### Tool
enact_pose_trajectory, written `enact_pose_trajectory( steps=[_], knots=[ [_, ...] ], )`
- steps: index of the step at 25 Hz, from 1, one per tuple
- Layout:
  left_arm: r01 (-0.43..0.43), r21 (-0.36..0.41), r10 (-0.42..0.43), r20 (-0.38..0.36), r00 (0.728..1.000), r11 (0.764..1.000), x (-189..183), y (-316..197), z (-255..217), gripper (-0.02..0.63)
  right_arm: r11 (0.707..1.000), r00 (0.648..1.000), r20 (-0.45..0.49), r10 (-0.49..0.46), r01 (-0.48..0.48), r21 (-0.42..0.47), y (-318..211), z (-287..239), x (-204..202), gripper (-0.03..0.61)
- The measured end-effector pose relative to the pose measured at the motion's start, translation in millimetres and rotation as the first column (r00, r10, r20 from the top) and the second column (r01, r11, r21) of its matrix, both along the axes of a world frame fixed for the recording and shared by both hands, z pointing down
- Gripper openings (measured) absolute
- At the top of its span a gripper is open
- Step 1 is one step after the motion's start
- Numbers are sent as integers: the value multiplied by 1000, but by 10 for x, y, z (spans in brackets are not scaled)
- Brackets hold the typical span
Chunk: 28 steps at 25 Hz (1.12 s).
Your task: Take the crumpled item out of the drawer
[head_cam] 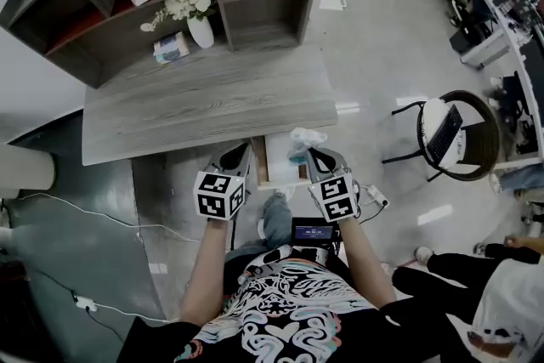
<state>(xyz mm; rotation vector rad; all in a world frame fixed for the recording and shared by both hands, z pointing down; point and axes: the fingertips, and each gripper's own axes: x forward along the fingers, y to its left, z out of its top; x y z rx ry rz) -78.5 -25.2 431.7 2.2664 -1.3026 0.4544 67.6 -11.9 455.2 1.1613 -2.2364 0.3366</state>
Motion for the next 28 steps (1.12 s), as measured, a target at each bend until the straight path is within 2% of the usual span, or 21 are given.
enact_pose_trajectory(
  steps=[9, 28],
  knots=[
    [39, 86, -35, -44, 998, 996, -2, 124, -364, 3, 996, 999, 32, 11, -14, 83, 154, -282, 37, 8],
    [57, 81, -54, -37, 998, 995, -18, 333, -328, 3, 997, 998, 54, 11, -15, 77, 308, -280, 63, 8]
  ],
)
